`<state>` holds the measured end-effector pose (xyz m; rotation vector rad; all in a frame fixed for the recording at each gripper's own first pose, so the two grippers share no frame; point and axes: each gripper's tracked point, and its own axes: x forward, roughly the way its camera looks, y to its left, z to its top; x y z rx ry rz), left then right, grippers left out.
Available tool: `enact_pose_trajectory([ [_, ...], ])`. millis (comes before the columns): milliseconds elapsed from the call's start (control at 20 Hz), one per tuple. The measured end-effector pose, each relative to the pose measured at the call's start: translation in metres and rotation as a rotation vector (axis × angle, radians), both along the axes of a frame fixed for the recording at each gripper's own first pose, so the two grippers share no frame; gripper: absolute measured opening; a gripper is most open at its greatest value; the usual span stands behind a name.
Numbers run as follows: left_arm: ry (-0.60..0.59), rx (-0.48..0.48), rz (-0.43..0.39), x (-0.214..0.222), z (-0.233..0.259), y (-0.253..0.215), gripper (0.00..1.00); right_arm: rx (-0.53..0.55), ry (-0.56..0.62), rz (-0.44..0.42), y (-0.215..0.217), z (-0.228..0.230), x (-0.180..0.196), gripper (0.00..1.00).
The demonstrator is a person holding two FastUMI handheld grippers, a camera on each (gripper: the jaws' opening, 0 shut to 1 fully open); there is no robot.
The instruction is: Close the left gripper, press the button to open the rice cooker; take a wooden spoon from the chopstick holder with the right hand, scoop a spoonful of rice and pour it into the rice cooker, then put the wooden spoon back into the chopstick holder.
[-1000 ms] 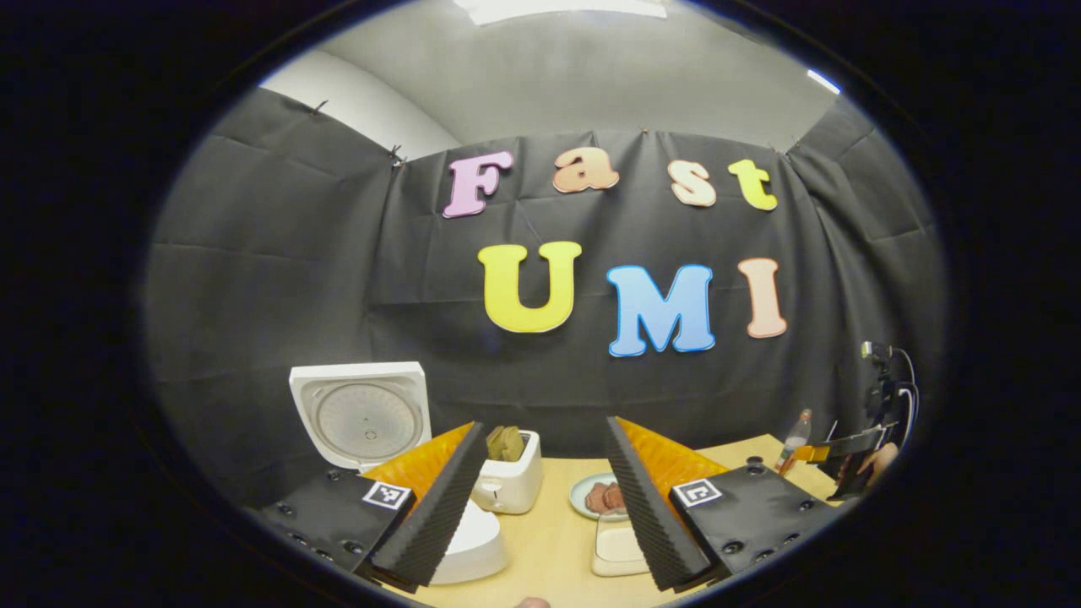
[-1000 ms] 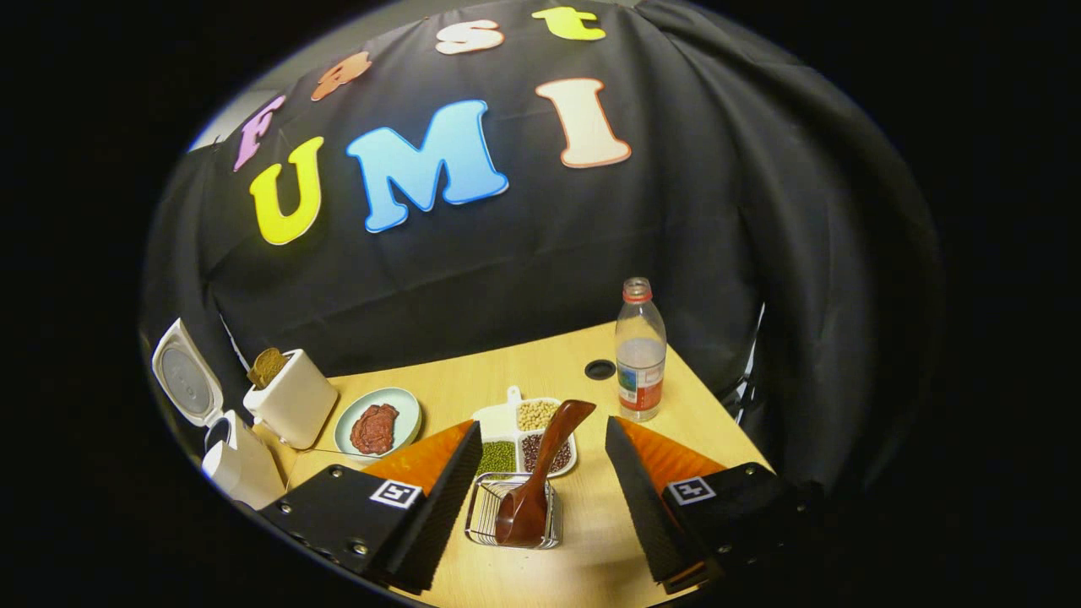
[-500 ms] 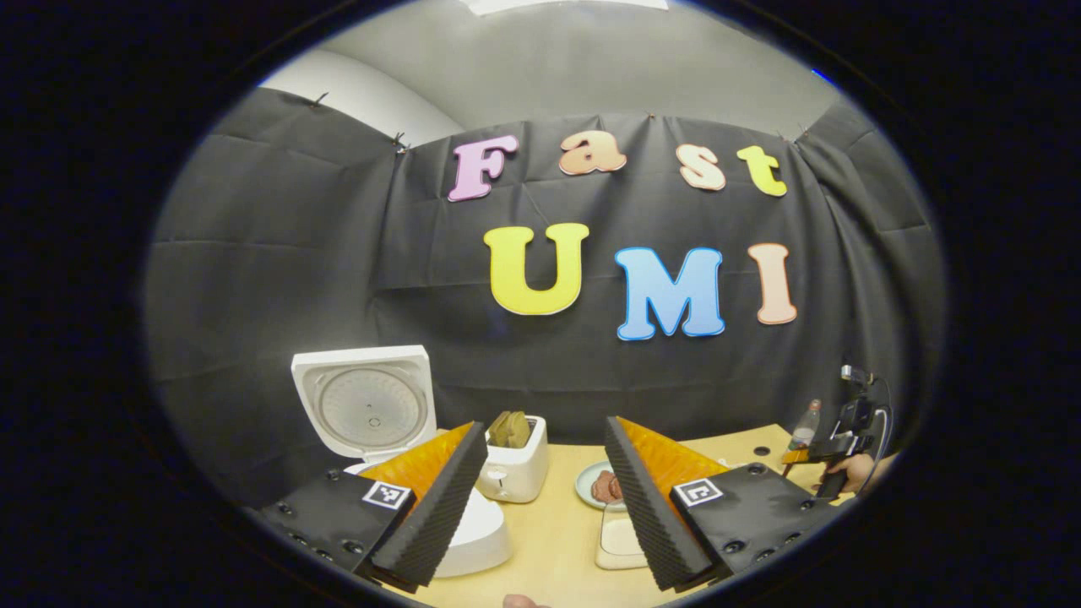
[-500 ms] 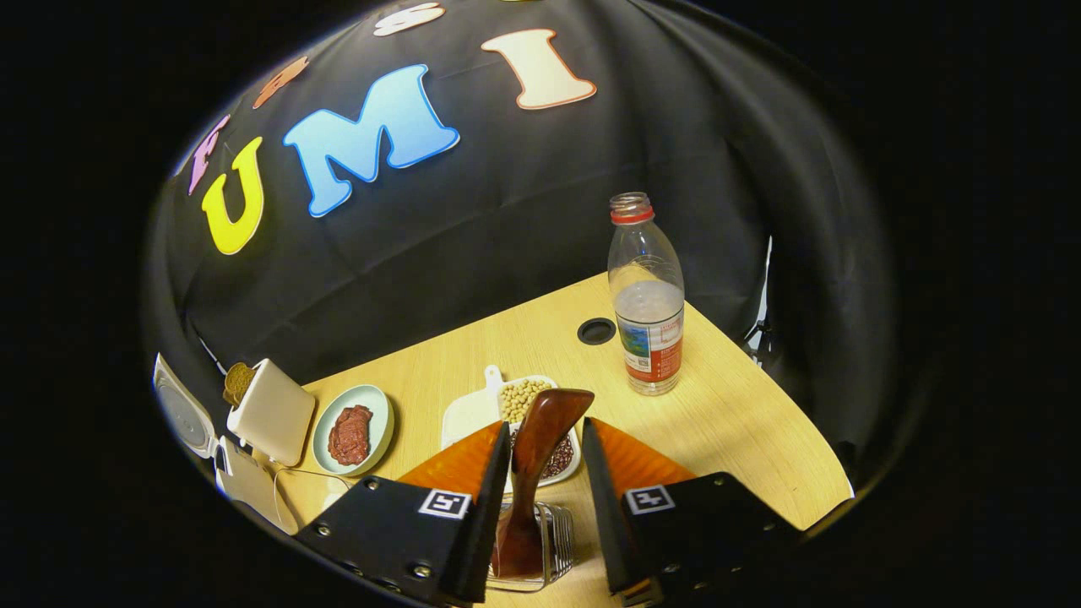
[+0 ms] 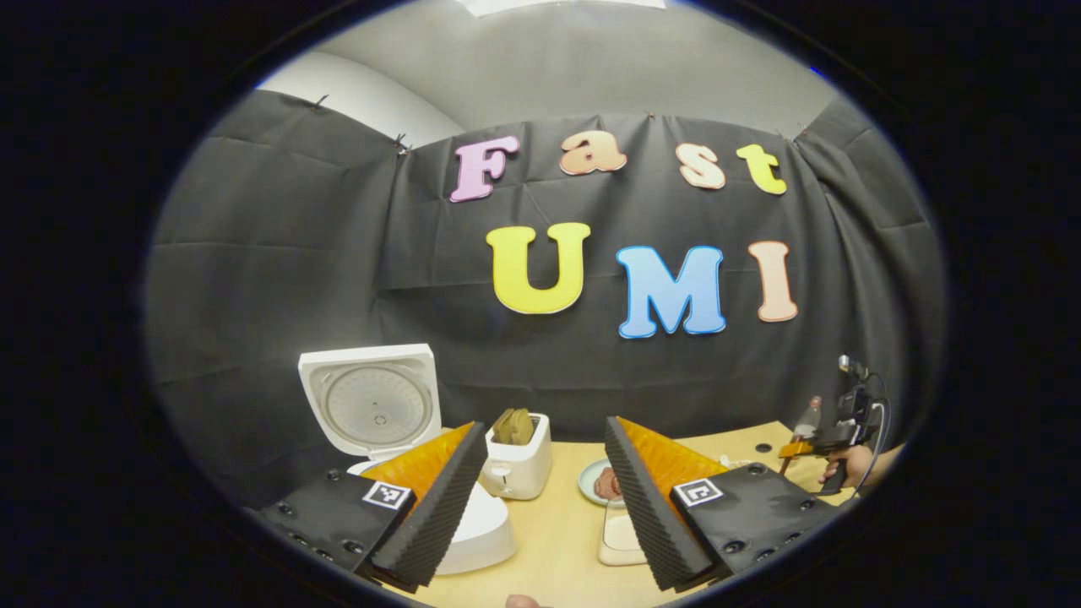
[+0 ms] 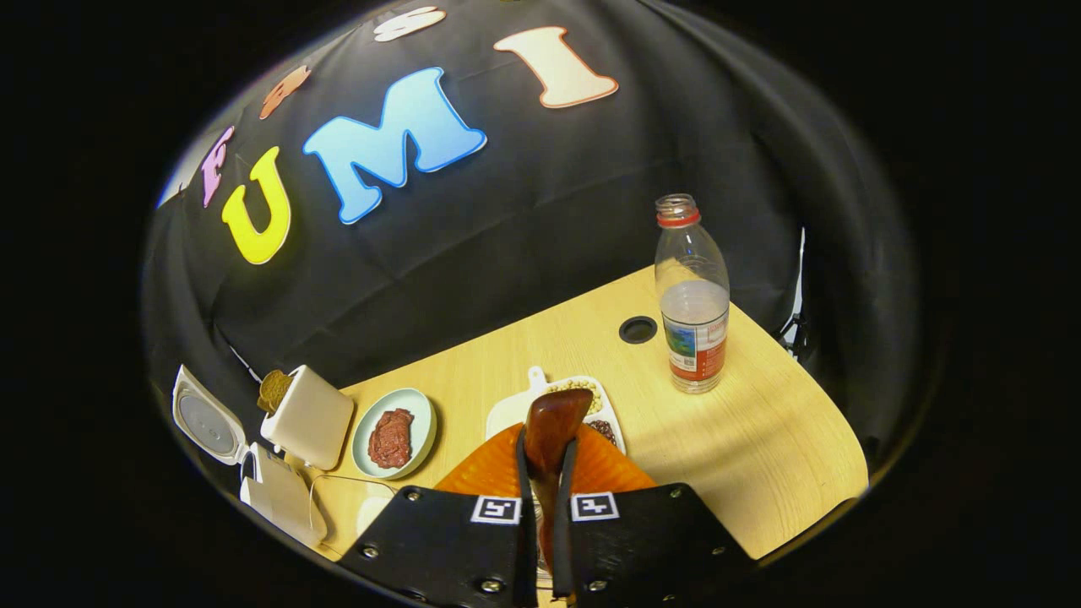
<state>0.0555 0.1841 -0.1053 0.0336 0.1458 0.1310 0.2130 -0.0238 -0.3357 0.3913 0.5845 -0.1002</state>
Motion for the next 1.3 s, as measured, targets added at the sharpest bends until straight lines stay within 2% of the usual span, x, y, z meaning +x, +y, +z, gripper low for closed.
enact_pose_trajectory([
  [500, -0.031, -0.021, -0.023, -0.001, 0.003, -0.002, 0.97, -0.029, -0.12, -0.009, 0.013, 0.085, -0.025, 0.07],
  [700, -0.048, -0.027, -0.02, -0.006, 0.008, 0.004, 0.97, -0.027, -0.213, 0.081, 0.059, 0.132, -0.03, 0.07],
  [850, -0.052, -0.024, -0.016, -0.015, 0.007, 0.013, 0.97, -0.044, -0.26, 0.166, 0.102, 0.15, -0.03, 0.07],
  [1100, -0.058, -0.009, -0.015, -0.026, 0.009, 0.025, 0.99, -0.119, -0.259, 0.292, 0.17, 0.128, -0.025, 0.07],
  [1300, -0.051, -0.018, -0.006, -0.034, 0.004, 0.033, 0.97, -0.1, -0.223, 0.318, 0.212, 0.086, -0.022, 0.07],
])
